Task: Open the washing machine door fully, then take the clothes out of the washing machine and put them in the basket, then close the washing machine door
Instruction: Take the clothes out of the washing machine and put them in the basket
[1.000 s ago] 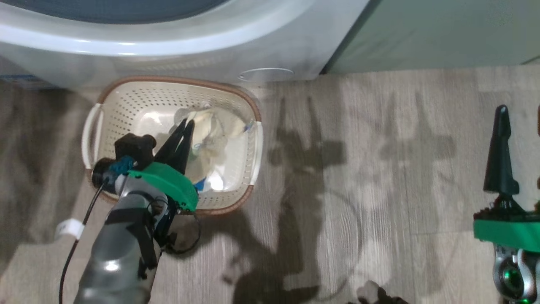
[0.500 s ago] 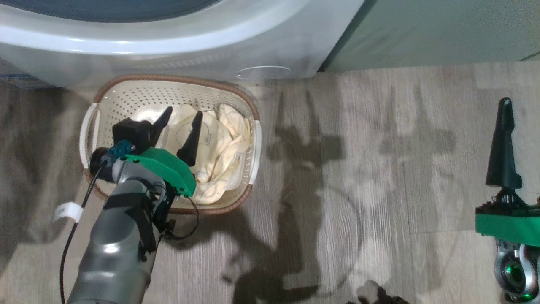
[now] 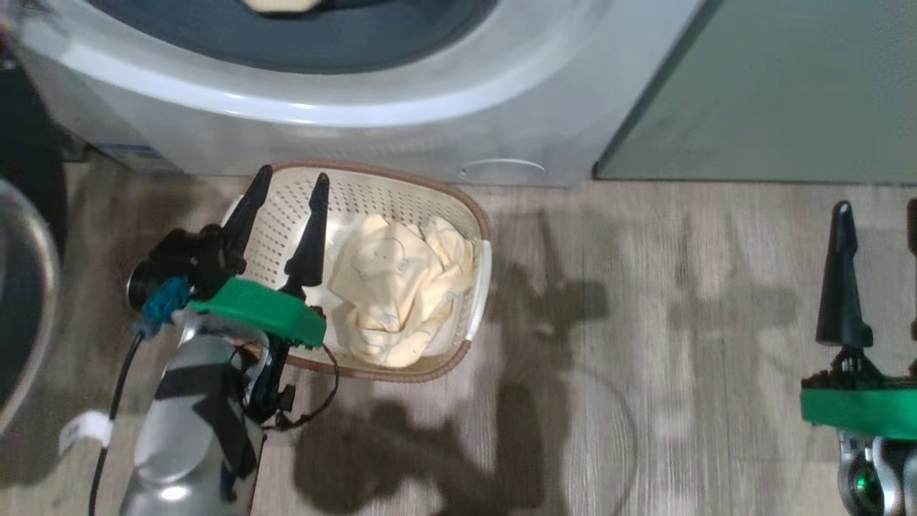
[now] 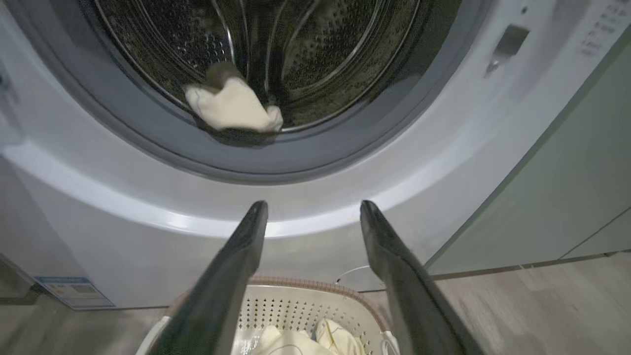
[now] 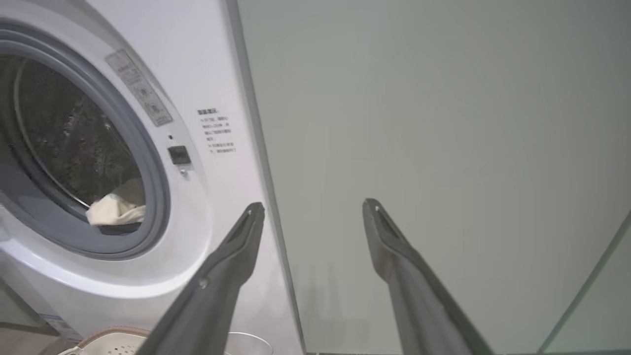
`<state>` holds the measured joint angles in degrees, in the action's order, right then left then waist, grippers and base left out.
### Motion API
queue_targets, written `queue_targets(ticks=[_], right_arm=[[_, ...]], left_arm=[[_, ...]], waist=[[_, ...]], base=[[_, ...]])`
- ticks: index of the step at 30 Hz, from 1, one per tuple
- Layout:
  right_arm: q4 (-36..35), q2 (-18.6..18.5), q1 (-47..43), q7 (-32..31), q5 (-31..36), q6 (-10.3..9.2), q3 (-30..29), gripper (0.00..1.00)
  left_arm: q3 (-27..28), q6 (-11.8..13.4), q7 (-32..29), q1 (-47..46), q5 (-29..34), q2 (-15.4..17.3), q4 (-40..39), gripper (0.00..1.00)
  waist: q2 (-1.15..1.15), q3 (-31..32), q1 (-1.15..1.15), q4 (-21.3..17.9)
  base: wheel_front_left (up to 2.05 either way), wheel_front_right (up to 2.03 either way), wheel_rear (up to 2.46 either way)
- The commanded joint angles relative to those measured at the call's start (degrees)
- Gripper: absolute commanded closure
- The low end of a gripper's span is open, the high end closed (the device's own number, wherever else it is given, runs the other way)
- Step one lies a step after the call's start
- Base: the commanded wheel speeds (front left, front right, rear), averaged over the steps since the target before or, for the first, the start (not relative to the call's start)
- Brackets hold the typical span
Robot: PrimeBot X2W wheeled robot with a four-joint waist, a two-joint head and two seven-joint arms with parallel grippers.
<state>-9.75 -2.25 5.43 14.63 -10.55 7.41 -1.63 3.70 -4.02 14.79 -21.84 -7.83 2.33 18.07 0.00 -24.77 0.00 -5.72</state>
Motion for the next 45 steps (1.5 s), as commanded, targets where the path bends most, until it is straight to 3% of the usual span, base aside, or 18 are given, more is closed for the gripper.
queue_targets(ticks=[1, 7, 20, 45], right_arm=[[-1.59, -0.63, -0.56, 0.37, 0.68, 0.08, 0.94, 0.0], [-0.6, -0.76, -2.71, 0.37, 1.99, 0.08, 1.09, 0.0], [1.25, -1.23, -8.06, 0.37, 2.54, 0.08, 2.29, 0.0], [2.46, -1.34, -9.81, 0.37, 1.92, 0.08, 3.55, 0.0]], left_arm=[[1.92, 0.42, 0.2, 1.21, -0.23, 0.72, -3.6, 0.0], [2.06, 1.86, 0.2, 6.29, 0.45, 0.64, -12.12, 0.0], [2.12, 4.68, -2.77, 17.52, 1.71, 0.79, -21.94, 0.0], [0.18, 6.26, -6.06, 21.53, 0.51, 0.82, -23.79, 0.0]], waist=[[0.0, 1.89, 0.0, 1.5], [0.0, 6.47, 0.0, 3.03], [0.0, 15.59, 0.0, 3.21], [0.0, 17.19, 0.0, 2.32]], base=[[0.0, 0.0, 0.0], [0.0, 0.0, 0.0], [0.0, 0.0, 0.0], [0.0, 0.0, 0.0]])
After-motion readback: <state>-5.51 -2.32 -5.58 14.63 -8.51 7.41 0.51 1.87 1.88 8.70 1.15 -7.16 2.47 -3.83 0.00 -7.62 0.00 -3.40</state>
